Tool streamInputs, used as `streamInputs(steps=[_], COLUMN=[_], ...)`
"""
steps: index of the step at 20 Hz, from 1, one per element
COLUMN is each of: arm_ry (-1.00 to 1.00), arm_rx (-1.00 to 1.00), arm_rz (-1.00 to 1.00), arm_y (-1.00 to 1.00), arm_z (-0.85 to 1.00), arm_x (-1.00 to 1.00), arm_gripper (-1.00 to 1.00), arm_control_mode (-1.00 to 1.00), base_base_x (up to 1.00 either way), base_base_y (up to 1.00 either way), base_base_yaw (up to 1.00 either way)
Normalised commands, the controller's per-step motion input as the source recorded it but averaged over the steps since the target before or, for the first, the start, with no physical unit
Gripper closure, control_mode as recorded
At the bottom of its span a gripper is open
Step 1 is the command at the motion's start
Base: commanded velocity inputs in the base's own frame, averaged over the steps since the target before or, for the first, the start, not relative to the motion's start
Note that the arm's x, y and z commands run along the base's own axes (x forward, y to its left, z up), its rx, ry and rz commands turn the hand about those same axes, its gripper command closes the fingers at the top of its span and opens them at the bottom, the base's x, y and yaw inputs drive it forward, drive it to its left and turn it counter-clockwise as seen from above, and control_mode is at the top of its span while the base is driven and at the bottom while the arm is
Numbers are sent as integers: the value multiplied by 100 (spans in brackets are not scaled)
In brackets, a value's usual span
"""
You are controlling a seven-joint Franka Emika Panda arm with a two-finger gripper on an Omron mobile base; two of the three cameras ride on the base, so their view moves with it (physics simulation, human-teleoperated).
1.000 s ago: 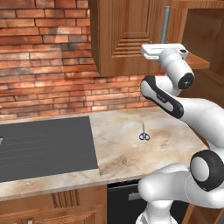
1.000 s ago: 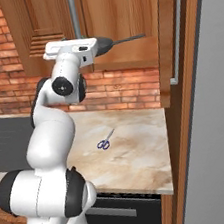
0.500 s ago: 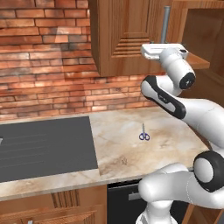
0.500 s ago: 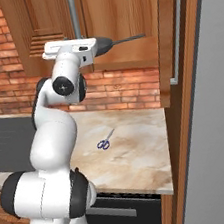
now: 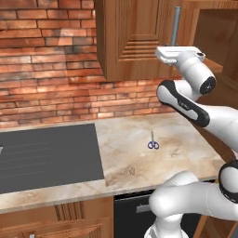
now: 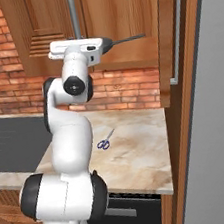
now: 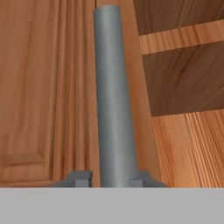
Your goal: Pick the pan from the cabinet and place it on the stove. Then turn on the stove burner for the pan.
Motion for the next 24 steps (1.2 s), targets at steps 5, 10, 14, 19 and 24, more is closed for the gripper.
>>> streamInputs(steps=[5,10,14,19,24], arm_ry=[0,0,0,1,4], arm_rx=[0,-2,-1,0,0], arm_rz=[0,0,0,0,-1], arm_y=[-1,6,17,19,29], arm_z=[0,5,9,5,9], arm_x=[-5,-24,-36,-58,-67], arm_gripper=[100,100,100,100,100], arm_control_mode=[-100,-100,-100,-100,-100], base_base_x=[0,0,0,0,0], base_base_y=[0,0,0,0,0], base_base_yaw=[0,0,0,0,0])
